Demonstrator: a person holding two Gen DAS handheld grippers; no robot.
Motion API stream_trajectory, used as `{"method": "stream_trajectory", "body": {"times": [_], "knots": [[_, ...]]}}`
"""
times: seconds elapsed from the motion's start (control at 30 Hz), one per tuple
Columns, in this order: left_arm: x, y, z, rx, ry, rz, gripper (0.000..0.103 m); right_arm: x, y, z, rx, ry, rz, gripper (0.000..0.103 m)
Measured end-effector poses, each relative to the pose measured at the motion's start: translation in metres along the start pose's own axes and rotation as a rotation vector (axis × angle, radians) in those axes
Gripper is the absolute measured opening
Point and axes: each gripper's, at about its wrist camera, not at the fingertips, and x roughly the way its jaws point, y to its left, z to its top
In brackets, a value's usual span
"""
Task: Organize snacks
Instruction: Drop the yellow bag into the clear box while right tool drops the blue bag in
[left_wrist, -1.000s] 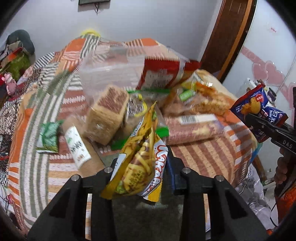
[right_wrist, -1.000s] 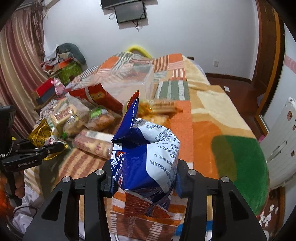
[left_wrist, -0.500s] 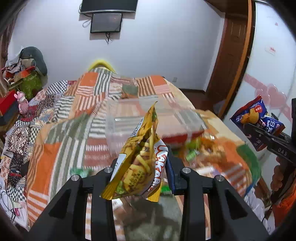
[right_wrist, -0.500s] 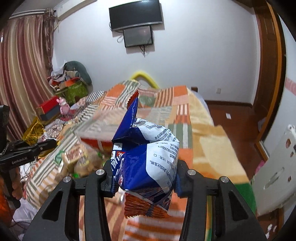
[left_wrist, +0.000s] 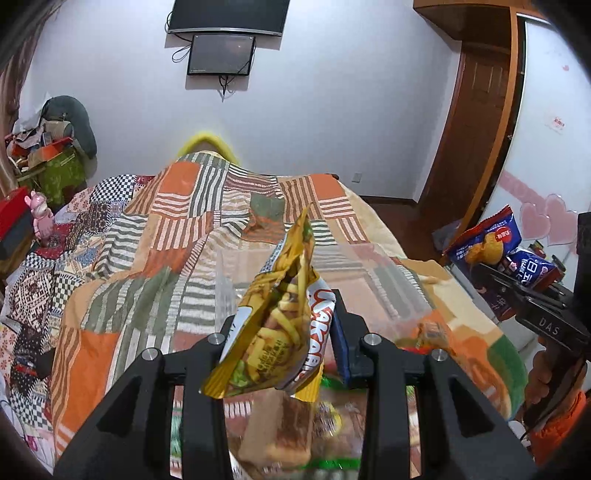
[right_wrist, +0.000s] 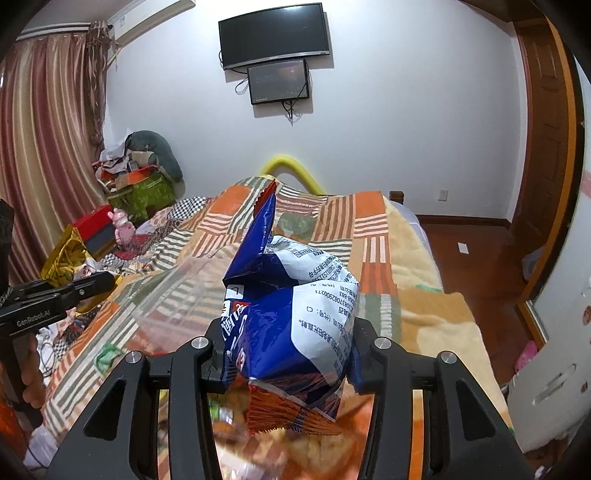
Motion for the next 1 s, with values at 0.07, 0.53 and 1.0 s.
{"method": "stream_trajectory", "body": {"times": [0.07, 0.53, 1.0], "knots": [[0.014, 0.001, 0.004, 0.002, 0.012, 0.005, 0.035, 0.01, 0.001, 0.001, -0.004, 0.013, 0.001, 0.042], [0.092, 0.016, 0.016, -0.001, 0.118, 0.017, 0.034, 0.073, 0.0, -0.001, -0.025, 0.168, 0.032, 0.042], [0.057, 0.039, 0.017, 0.0, 0.071, 0.053, 0.068, 0.062, -0.003, 0.005, -0.057, 0.193, 0.052, 0.054]]}}
